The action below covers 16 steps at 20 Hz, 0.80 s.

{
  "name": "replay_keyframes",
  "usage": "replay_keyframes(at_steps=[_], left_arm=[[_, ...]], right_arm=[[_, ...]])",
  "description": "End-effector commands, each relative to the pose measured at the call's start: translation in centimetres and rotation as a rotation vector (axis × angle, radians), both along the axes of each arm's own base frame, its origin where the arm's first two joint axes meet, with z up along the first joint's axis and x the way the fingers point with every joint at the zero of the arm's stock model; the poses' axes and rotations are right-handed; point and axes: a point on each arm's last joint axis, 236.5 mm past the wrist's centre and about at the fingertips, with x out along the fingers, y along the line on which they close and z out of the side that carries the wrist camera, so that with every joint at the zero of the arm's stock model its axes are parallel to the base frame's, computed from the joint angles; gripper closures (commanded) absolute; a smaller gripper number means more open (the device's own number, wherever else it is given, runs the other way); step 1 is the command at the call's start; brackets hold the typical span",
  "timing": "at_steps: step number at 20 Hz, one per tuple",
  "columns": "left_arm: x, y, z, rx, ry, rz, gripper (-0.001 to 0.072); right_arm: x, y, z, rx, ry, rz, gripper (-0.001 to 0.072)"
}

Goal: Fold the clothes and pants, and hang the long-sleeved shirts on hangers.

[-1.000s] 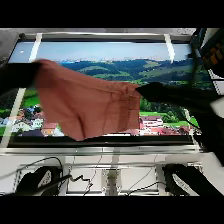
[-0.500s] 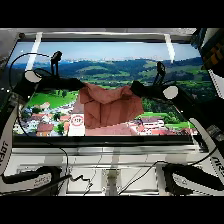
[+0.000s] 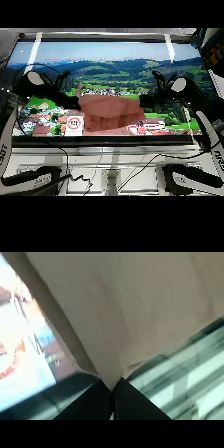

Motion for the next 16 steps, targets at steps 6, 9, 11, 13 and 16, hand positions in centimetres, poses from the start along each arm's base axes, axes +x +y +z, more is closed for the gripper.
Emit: replay_keyframes(at_steps=[6, 9, 11, 13, 16], left_arm=[[-9.8, -1.8, -4.6, 0.122, 0.308, -0.122, 0.0700], [-11.0, -3.0, -4.1, 0.106, 0.335, -0.157, 0.0700], [-11.6, -5.0, -3.2, 0.040, 0.354, -0.165, 0.0700], [-12.3, -6.8, -2.4, -0.018, 0.369, -0.178, 0.0458], [-14.1, -7.1, -1.9, -0.015, 0.403, -0.255, 0.0009]], right_arm=[[-7.3, -3.9, -1.1, -0.160, 0.292, 0.146, 0.0695], [-8.6, -4.9, -1.7, -0.201, 0.348, 0.161, 0.0695], [-9.6, -5.9, -2.7, -0.237, 0.382, 0.165, 0.0695], [-10.4, -6.1, -3.5, -0.245, 0.410, 0.167, 0.0668], [-10.7, -6.2, -3.7, -0.246, 0.417, 0.171, 0.0196]])
